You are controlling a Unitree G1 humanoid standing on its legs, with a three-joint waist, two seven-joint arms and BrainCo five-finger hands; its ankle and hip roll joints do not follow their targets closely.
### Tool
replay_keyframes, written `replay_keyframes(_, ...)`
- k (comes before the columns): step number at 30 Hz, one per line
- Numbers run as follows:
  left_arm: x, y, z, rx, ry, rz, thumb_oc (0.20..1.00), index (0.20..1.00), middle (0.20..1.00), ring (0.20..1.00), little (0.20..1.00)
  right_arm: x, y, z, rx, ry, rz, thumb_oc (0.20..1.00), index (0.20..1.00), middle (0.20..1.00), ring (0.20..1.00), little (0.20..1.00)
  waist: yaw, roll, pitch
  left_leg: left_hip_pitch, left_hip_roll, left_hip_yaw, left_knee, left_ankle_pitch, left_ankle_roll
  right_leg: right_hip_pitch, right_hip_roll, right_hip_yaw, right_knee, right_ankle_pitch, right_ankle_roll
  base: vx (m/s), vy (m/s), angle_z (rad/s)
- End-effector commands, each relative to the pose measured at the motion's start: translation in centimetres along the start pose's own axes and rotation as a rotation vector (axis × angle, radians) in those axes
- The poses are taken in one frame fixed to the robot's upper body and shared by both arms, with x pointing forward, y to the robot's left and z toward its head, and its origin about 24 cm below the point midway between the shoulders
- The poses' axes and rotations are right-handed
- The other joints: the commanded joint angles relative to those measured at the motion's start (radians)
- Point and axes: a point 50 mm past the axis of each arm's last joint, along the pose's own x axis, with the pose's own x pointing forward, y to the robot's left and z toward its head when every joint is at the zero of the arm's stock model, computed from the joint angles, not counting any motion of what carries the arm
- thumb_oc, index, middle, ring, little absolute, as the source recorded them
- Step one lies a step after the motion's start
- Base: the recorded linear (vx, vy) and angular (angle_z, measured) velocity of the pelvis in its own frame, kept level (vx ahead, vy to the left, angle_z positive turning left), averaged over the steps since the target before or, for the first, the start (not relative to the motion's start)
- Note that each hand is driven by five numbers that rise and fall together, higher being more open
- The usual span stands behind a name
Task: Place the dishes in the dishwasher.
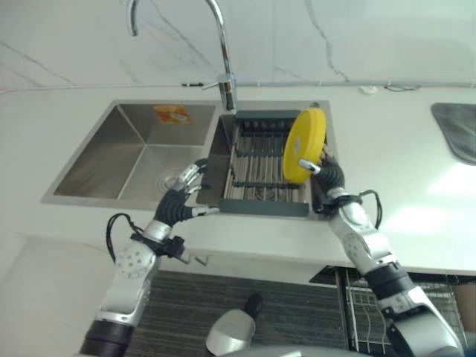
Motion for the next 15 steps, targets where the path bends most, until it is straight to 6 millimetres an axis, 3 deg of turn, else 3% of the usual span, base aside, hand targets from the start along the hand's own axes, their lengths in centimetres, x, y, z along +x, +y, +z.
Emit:
replay_keyframes(1,0.3,-0.1,1.3,0.07,-0.055,-0.053,1.0,1.0,1.0,1.0,1.0,0.6,1.5,1.7,-0.025,-0.09,0.018,1.0,1.0,1.0,1.0,1.0,0.013,0.0,-0.072,-0.06,0.051,0.052,-0.025,0.04,-0.021,-0.042,-0.013,0.048,0.167,-0.036,-0.037,0.0,0.0,0.0)
replay_keyframes(15,0.7,-0.4,1.2,0.058,-0.054,-0.057,1.0,1.0,1.0,1.0,1.0,1.9,1.7,2.8,-0.116,-0.096,-0.106,1.0,1.0,1.0,1.0,1.0,0.021,0.01,-0.07,-0.062,0.048,0.043,-0.019,0.039,-0.019,-0.048,-0.014,0.045,0.177,-0.037,-0.041,0.0,0.0,0.0)
